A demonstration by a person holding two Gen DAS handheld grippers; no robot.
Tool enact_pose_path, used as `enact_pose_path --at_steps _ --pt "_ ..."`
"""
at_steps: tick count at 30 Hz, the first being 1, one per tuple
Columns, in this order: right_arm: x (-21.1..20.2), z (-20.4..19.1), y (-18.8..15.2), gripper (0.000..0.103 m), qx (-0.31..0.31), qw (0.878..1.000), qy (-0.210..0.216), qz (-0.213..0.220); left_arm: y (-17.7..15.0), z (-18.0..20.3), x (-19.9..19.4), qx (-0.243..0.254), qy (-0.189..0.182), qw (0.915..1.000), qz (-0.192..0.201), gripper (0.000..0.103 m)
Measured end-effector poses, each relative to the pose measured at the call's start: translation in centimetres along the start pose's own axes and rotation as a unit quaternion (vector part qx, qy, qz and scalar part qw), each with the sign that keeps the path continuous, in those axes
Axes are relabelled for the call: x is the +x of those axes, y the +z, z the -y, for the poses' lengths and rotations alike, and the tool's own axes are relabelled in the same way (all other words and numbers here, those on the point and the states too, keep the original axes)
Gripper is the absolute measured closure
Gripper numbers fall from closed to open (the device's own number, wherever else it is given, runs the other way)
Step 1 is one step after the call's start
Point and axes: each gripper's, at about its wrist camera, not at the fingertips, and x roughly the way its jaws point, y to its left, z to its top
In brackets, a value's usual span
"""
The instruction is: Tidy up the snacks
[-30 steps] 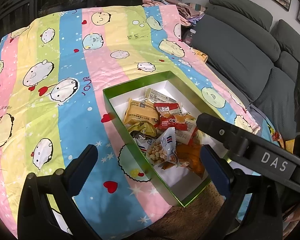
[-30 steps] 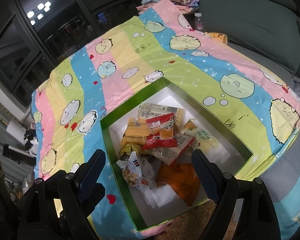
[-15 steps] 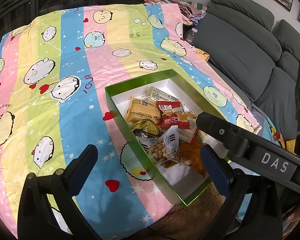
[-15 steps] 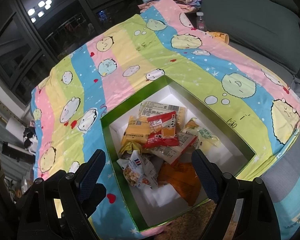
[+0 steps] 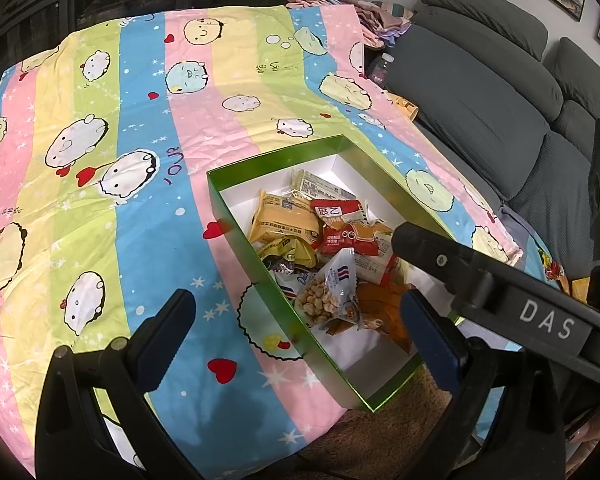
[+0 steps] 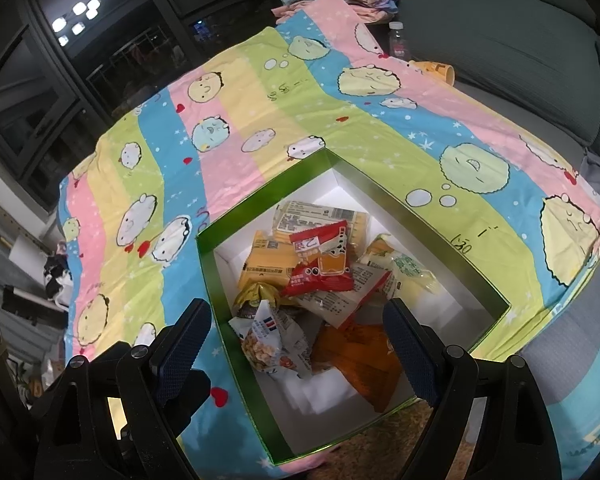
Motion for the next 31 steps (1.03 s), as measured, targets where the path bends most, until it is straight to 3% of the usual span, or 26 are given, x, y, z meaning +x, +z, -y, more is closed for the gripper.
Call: enact_pose_path --at_steps 31 --pt "0.37 0.83 -0.03 0.015 -0.004 1.000 -0.010 -0.004 -0.15 0.46 0.26 -0.003 -0.003 1.0000 -0.005 0.001"
